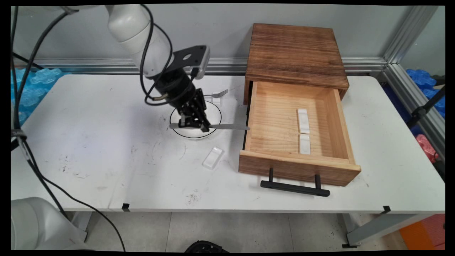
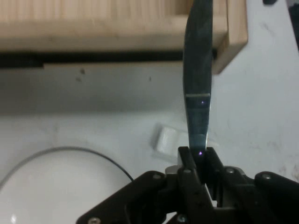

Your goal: Place the picked object into the drawer

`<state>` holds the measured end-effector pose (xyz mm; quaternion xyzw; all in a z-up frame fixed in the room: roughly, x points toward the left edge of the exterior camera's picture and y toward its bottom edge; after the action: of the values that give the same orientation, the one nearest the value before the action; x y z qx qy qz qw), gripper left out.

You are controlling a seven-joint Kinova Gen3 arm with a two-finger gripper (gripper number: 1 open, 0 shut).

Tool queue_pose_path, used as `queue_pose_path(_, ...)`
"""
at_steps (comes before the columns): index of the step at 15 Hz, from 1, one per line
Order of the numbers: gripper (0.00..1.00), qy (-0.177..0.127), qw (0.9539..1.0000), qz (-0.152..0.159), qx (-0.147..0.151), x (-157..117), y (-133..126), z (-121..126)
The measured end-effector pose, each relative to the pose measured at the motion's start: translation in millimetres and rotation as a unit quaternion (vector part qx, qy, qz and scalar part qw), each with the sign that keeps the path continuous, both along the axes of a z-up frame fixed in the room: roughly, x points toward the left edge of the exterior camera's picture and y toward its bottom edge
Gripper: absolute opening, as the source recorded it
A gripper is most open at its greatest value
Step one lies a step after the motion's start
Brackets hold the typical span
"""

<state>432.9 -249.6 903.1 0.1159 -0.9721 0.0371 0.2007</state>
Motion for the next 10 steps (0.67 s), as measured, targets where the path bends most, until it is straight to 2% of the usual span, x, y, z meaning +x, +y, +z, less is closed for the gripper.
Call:
queue_pose_path(5, 0.00, 0.015, 0.9997, -0.014, -0.016, -28.7, -14.0, 25.4)
queue_pose_path(10, 0.00, 0.032, 0.9983, -0.029, -0.038, -70.6, -31.2, 48.2)
